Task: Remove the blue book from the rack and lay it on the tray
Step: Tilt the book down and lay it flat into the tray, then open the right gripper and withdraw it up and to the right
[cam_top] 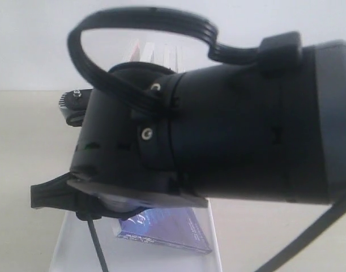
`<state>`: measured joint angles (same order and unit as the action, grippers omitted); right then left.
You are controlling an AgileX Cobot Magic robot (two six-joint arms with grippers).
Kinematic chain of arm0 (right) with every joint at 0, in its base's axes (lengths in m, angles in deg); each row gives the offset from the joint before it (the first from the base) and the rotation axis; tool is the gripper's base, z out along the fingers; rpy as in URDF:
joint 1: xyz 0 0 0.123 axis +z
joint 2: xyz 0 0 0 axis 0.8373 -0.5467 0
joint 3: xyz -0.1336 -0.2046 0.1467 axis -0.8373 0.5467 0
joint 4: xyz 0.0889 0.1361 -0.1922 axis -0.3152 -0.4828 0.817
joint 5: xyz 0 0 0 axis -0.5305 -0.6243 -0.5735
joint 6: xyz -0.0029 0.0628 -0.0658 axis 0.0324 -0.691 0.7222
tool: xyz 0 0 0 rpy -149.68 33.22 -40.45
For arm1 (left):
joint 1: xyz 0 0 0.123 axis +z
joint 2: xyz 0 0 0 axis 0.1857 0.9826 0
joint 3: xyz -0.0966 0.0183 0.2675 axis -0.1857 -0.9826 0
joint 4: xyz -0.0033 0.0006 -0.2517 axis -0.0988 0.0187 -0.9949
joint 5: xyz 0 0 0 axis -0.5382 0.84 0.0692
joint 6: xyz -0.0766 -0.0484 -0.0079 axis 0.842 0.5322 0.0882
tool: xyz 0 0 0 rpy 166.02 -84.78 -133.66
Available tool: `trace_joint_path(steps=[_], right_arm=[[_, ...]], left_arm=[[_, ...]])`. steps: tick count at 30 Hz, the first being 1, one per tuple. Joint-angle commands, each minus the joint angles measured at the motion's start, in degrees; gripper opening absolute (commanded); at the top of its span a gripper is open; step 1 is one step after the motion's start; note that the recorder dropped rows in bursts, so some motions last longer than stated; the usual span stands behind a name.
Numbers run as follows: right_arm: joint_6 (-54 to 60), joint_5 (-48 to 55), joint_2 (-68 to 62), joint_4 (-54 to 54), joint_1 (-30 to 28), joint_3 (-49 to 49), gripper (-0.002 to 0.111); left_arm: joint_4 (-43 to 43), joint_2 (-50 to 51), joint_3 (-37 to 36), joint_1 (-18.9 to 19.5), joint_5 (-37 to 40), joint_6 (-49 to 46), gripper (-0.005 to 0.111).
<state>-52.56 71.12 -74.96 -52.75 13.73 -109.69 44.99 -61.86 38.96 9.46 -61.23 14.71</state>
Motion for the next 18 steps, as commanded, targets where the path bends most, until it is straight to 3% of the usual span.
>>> trace_joint_path(steps=[1, 6, 18], right_arm=[[-2.5, -1.2, 0.3, 1.5, -0.1, -0.1, 0.050], [-4.5, -7.3, 0.3, 1.6, -0.1, -0.1, 0.050], [0.1, -1.6, 3.3, 5.5, -0.2, -0.3, 0.050]], left_arm=[[-0.4, -0.2, -0.2, -0.1, -0.1, -0.1, 0.005], [-0.4, -0.2, -0.2, -0.1, -0.1, -0.1, 0.005], [-0.4, -0.2, -0.2, -0.1, -0.1, -0.1, 0.005]])
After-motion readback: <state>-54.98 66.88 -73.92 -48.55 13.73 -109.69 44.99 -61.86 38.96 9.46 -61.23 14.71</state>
